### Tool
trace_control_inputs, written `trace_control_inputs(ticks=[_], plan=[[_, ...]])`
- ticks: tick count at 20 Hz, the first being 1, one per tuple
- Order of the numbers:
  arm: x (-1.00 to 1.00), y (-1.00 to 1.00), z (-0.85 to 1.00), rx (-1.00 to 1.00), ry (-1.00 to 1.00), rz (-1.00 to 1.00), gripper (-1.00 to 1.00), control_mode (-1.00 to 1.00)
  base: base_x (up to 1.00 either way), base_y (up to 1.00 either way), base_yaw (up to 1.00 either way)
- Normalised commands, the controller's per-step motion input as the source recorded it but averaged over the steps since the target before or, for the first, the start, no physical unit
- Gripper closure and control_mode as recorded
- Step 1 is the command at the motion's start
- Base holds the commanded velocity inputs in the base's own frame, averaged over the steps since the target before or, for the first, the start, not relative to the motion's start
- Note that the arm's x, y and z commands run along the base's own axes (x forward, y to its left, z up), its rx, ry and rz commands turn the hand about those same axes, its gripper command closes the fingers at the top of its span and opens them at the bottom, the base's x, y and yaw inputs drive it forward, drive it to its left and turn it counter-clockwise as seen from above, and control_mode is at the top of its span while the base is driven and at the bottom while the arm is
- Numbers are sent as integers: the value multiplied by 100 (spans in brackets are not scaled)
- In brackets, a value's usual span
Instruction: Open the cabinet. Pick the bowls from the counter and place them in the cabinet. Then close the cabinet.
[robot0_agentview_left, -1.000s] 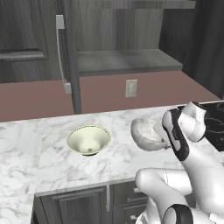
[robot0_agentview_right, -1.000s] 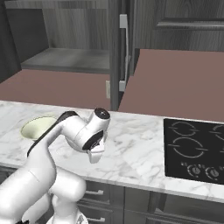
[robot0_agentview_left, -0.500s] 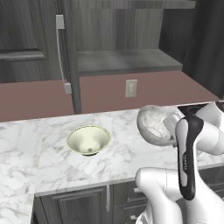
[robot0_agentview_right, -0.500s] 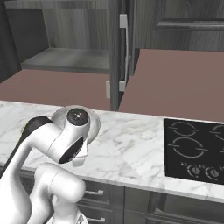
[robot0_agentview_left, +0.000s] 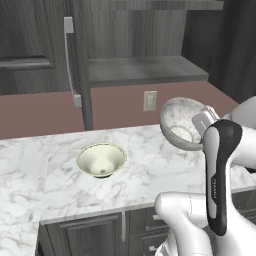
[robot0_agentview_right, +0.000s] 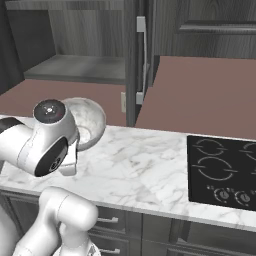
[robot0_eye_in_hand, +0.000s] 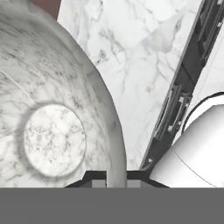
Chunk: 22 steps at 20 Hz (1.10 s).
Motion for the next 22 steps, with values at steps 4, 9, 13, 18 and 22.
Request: trace_control_inputs(ticks=[4,9,13,18,22], plan=[[0,0,100,0,0,-16,100,-100,0,0,0],[0,0,80,-2,-4,-13,100,-100,0,0,0],[14,4,65,-6,-7,-11,100,-100,0,0,0],[20,1,60,-2,-6,-7,100,-100,0,0,0],[17,-1,51,0,-3,-5,100,-100,0,0,0]])
